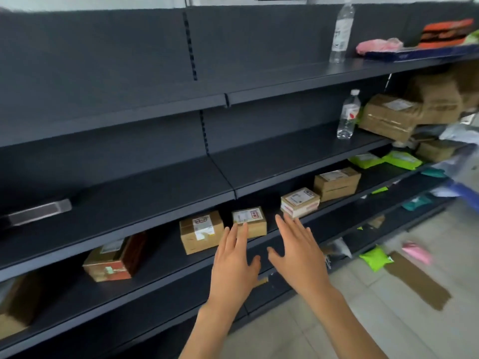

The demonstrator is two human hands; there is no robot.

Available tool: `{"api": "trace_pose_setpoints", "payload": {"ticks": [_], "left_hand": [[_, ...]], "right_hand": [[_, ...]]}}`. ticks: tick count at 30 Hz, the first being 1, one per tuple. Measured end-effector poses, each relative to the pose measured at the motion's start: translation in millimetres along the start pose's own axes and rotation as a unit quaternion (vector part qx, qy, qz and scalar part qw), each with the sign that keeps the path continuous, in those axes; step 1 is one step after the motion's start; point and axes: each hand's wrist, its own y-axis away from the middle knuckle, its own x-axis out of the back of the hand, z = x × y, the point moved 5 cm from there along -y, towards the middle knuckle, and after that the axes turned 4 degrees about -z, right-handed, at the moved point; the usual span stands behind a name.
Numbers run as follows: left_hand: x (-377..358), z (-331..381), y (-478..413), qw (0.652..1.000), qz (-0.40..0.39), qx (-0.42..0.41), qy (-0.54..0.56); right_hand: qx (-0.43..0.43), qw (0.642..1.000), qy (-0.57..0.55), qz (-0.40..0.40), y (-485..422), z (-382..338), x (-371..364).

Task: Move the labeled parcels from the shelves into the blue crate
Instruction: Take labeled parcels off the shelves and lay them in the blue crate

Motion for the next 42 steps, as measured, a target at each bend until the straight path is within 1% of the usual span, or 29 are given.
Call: {"api": "trace_pose_setpoints", "payload": {"ticks": [4,9,12,18,21,25,28,31,34,35,36,38,40,41,42], "left_hand": [[-60,46,-45,0.999,-0.03,-0.022,0.023],[-125,93,-104,0.993,-0.088,-0.067,0.031],[-159,106,-145,0.99,-0.109,-0.078,0.039],[-235,109,-239,0.987,-0.138,-0.06,0.066],[-271,89,-296,0.985,-0.164,-0.027,0.036],[-299,67,-364,0.986,-0.163,-0.004,0.033],[-331,49,-398,0.98,-0.197,0.034,0.008],[-363,34,-417,0.965,-0.251,0.066,-0.046],[-391,23,-434,0.934,-0.324,0.113,-0.103],[-398,22,-440,0.929,-0.332,0.125,-0.109],[-407,16,-445,0.925,-0.336,0.146,-0.104],[-423,2,-455,0.919,-0.332,0.202,-0.06],[-438,-11,-461,0.916,-0.311,0.254,-0.01],[-445,-17,-464,0.912,-0.304,0.274,-0.003],[-442,-7,-466,0.913,-0.294,0.283,-0.001]], "right_hand": [[-0.043,0.999,0.004,-0.008,-17,73,14],[-0.08,0.997,0.009,0.0,-38,144,29],[-0.105,0.994,0.005,-0.002,-57,185,33],[-0.127,0.992,0.017,-0.023,-128,264,26],[-0.146,0.989,0.012,-0.035,-171,302,15],[-0.154,0.986,0.001,-0.062,-216,337,-2],[-0.161,0.984,0.0,-0.078,-240,365,-8],[-0.175,0.981,-0.012,-0.08,-256,392,-10],[-0.183,0.978,-0.035,-0.097,-273,420,-15],[-0.184,0.976,-0.041,-0.107,-278,431,-16],[-0.183,0.975,-0.043,-0.114,-283,443,-17],[-0.174,0.976,-0.048,-0.122,-296,465,-18],[-0.159,0.977,-0.05,-0.132,-310,490,-18],[-0.149,0.977,-0.044,-0.144,-318,503,-19],[-0.137,0.977,-0.04,-0.159,-325,515,-19]]}}
